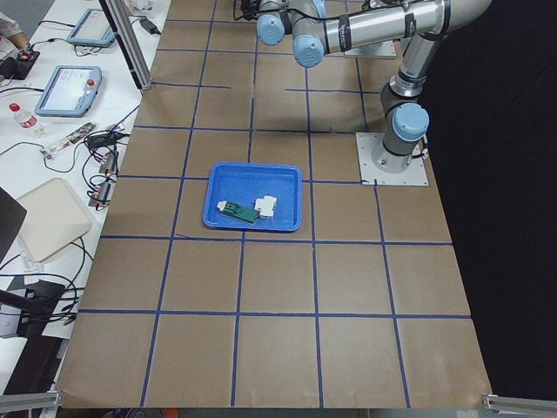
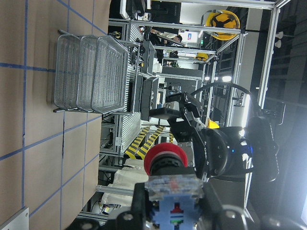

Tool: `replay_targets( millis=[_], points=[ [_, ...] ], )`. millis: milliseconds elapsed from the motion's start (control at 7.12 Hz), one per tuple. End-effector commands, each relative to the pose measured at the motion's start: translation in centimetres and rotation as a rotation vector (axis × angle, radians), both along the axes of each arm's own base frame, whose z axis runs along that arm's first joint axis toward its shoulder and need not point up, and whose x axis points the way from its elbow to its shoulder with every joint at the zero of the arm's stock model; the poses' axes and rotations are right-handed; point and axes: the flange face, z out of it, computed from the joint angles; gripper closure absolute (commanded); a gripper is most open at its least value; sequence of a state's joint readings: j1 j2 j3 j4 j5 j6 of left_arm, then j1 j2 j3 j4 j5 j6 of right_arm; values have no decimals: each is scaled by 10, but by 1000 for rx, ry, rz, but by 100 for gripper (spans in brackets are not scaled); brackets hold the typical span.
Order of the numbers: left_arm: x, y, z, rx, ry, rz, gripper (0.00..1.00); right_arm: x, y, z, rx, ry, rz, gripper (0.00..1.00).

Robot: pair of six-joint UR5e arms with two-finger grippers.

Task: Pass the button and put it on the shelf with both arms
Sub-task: 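Hold the button with the left gripper while the right gripper approaches it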

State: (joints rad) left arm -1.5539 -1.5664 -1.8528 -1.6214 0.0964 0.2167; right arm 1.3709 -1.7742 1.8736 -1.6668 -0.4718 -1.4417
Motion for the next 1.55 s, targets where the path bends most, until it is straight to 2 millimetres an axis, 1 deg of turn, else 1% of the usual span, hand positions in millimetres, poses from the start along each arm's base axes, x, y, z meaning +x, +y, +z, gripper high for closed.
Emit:
replay_targets(
  millis=[0,281,421,562,702,1124,1264,1405],
  points=[
    [0,1,1,-2,0,0,100,8,0,2,-59,-28,41,0],
    [0,1,2,-3,0,0,100,8,-2,3,-59,-41,39,0],
    [0,2,3,-4,0,0,100,11,-1,3,-59,-43,47,0],
    [0,1,3,-4,1,1,100,26,2,4,-62,-43,81,0],
    [0,2,4,-3,1,1,100,35,0,0,-52,-45,102,0],
    [0,1,4,-3,1,1,100,36,2,2,6,-53,73,0],
    [0,1,4,-1,1,1,100,36,2,3,1,-52,74,3],
    [0,2,4,-3,1,1,100,36,3,4,-4,-52,75,30]
  ],
)
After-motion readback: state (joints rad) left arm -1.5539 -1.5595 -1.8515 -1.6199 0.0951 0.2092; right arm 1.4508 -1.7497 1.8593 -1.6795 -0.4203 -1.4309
